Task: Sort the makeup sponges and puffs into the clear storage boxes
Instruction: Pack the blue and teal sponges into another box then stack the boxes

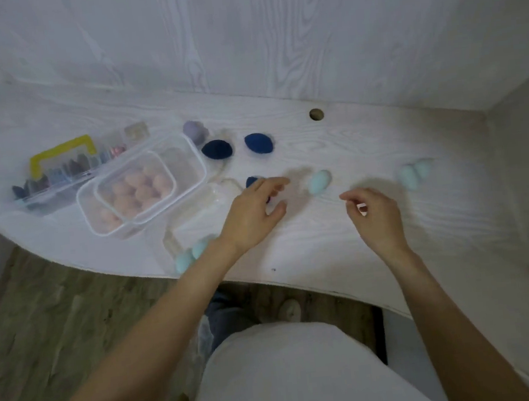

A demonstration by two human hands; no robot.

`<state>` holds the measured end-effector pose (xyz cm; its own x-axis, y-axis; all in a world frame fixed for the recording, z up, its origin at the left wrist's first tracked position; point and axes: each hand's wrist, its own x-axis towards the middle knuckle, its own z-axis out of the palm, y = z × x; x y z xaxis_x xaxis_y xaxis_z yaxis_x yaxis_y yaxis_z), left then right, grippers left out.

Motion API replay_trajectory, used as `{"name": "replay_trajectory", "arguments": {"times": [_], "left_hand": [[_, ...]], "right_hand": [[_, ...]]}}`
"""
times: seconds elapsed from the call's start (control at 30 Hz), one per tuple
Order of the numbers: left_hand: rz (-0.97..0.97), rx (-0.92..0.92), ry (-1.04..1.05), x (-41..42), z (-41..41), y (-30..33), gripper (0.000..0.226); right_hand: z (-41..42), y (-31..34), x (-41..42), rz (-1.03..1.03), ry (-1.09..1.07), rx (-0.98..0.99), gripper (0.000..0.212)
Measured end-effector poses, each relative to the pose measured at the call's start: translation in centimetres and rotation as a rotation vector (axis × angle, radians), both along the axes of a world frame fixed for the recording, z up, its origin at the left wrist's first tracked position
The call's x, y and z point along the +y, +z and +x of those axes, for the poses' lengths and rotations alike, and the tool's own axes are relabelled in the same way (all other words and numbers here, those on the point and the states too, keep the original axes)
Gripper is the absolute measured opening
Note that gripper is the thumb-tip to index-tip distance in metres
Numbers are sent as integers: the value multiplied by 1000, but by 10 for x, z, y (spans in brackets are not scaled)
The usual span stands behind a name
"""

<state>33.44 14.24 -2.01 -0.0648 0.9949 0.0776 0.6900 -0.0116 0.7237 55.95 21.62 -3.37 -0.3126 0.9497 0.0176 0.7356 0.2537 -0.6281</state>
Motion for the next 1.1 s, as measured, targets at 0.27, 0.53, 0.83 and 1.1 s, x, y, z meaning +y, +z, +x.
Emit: {"name": "replay_trajectory", "arguments": {"times": [0.27, 0.53, 0.83, 1.1], "left_hand": [[-341, 488, -96, 98, 56, -46, 49], [-253, 399, -72, 103, 56, -62, 37], [106, 90, 119, 20, 30, 7, 38], [-123, 83, 564, -65, -39, 6, 31]], "right_hand": [[84, -28, 70, 21, -260, -270, 34], [76, -34, 99, -55, -193, -404, 41], [-11, -32, 13, -84, -38, 42, 38], [-36, -32, -16, -255, -45, 183, 28]]}}
